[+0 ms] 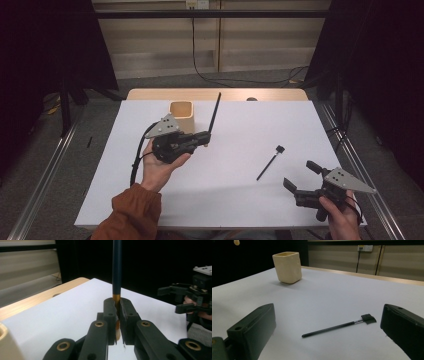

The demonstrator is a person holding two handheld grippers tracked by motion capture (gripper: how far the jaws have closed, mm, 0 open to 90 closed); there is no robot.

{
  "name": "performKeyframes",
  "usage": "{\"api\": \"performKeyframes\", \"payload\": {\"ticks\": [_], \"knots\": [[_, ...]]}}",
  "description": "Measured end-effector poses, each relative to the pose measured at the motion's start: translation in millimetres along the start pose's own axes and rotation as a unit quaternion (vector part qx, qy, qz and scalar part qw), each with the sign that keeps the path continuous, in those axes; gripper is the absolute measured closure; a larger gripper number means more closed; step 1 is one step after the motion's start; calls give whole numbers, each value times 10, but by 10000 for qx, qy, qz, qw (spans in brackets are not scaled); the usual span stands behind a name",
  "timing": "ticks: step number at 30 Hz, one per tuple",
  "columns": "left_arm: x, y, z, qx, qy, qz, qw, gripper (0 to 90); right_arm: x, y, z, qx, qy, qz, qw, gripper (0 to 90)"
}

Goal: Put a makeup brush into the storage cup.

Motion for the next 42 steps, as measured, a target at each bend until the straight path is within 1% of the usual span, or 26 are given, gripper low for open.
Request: {"api": "performKeyframes", "payload": {"ticks": [2, 3, 8, 9, 10, 12, 17, 21, 23, 24, 25, 27, 28, 29, 30, 31, 32, 33, 34, 35, 36, 37, 39, 40, 41, 42], "knots": [[-67, 40, 50, 36, -92, 76, 9999, 847, 4, 0, 0, -2, 3, -10, 10000, 0], [-67, 40, 50, 36, -92, 76, 9999, 847, 3, 0, -1, 2, 4, -31, 10000, 0], [-232, 83, 185, 215, -427, 222, 9986, 847, 9, 3, -2, -11, 2, 9, 10000, 0], [-253, 80, 205, 245, -492, 235, 9982, 847, 5, 0, -2, 5, 9, -45, 10000, 0], [-266, 76, 221, 276, -494, 249, 9981, 847, 9, -1, -3, 17, 9, -43, 10000, 0], [-273, 68, 243, 282, -579, 188, 9977, 847, 17, 1, -3, 13, 19, -29, 10000, 0], [-260, 47, 268, 405, -651, 143, 9970, 847, 11, 0, -2, 20, 13, -57, 10000, 0], [-261, 33, 263, 653, -686, 149, 9954, 847, 16, -3, 3, 29, 12, -26, 10000, 0], [-259, 25, 267, 817, -727, 134, 9939, 847, 16, -3, 7, 26, 24, -31, 10000, 0], [-260, 20, 273, 994, -785, 103, 9919, 847, 23, -1, 6, 20, 26, -7, 10000, 0], [-260, 20, 273, 994, -785, 103, 9919, 847, 24, -2, 5, 20, 29, -13, 10000, 0], [-268, 16, 276, 1153, -775, 160, 9902, 847, 22, -2, 3, 26, 24, 1, 10000, 0], [-273, 10, 280, 1278, -819, 169, 9883, 847, 22, -2, 3, 26, 24, 1, 10000, 0], [-278, 2, 284, 1464, -780, 249, 9858, 847, 23, -2, 5, 24, 30, -6, 10000, 0], [-283, -4, 285, 1561, -810, 252, 9841, 847, 25, -2, 6, 24, 31, -2, 10000, 0], [-283, -4, 285, 1561, -810, 252, 9841, 847, 25, -2, 6, 24, 31, -2, 10000, 0], [-281, -10, 288, 1652, -793, 304, 9826, 847, 20, -6, 6, 45, 38, -62, 10000, 0], [-280, -23, 292, 1807, -769, 347, 9799, 847, 22, -5, 5, 36, 44, -54, 10000, 0], [-280, -23, 292, 1807, -769, 347, 9799, 847, 22, -5, 5, 36, 44, -54, 10000, 0], [-276, -28, 293, 1892, -761, 369, 9783, 847, 22, -4, 4, 30, 42, -44, 10000, 0], [-273, -32, 295, 1984, -718, 434, 9765, 847, 17, -5, 1, 39, 27, -26, 10000, 0], [-270, -33, 296, 2117, -677, 491, 9738, 847, 17, -5, 1, 39, 27, -26, 10000, 0], [-260, -23, 291, 2274, -631, 536, 9703, 847, 14, -4, -3, 40, 34, -47, 10000, 0], [-254, -16, 294, 2496, -611, 566, 9648, 847, 16, -4, -4, 39, 41, -61, 10000, 0], [-254, -16, 294, 2496, -611, 566, 9648, 847, 18, -5, -1, 41, 40, -47, 10000, 0], [-251, -13, 296, 2579, -557, 594, 9627, 847, 21, -5, 1, 40, 55, -46, 10000, 0]]}}
Point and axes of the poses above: each handheld gripper's, and its own axes: z roughly forward along the jaws, y roughly out of its top, x roughly to its left, the point moved 5 cm from there along z, roughly forward along the jaws, and after that the axes turned 4 degrees about y, right-handed, at the moved point
